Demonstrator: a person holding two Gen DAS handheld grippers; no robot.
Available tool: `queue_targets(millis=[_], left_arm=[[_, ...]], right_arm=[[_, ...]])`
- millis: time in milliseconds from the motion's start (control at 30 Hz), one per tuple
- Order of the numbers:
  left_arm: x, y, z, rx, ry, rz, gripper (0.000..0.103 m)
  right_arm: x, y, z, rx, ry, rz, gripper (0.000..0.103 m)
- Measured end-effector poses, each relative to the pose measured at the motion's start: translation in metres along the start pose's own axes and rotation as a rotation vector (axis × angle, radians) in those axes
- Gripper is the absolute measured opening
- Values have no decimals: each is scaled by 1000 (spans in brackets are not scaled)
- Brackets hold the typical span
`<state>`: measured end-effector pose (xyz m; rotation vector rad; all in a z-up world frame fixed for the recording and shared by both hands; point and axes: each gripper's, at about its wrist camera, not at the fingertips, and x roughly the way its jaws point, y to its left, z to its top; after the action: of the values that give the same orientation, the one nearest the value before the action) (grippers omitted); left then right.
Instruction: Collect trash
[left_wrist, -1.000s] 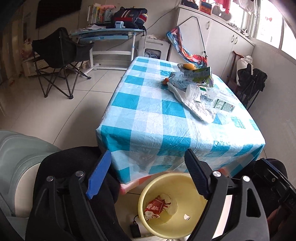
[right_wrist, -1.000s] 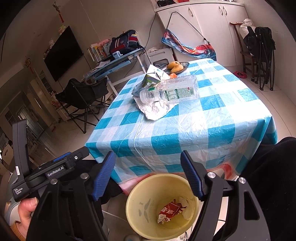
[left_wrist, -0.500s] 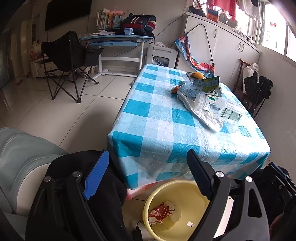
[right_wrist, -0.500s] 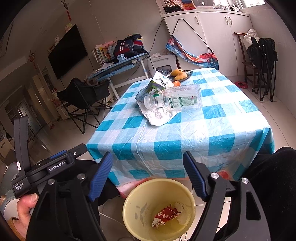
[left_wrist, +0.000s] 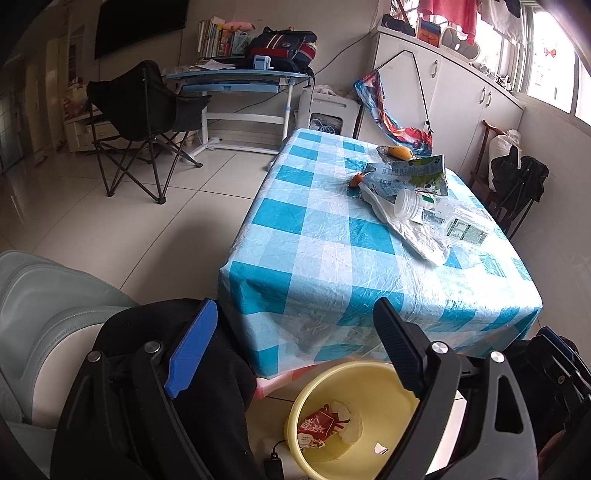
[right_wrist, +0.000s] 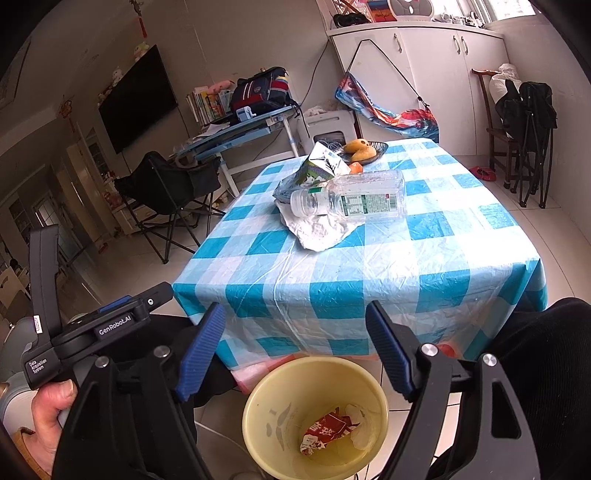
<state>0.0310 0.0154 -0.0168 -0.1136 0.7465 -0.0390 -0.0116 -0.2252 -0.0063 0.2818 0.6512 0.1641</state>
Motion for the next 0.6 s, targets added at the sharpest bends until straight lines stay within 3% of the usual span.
queue_targets(millis=[600], left_arm=[[0,2,0,0,1,1,83]], right_arm=[[0,2,0,-8,-2,-1,76]])
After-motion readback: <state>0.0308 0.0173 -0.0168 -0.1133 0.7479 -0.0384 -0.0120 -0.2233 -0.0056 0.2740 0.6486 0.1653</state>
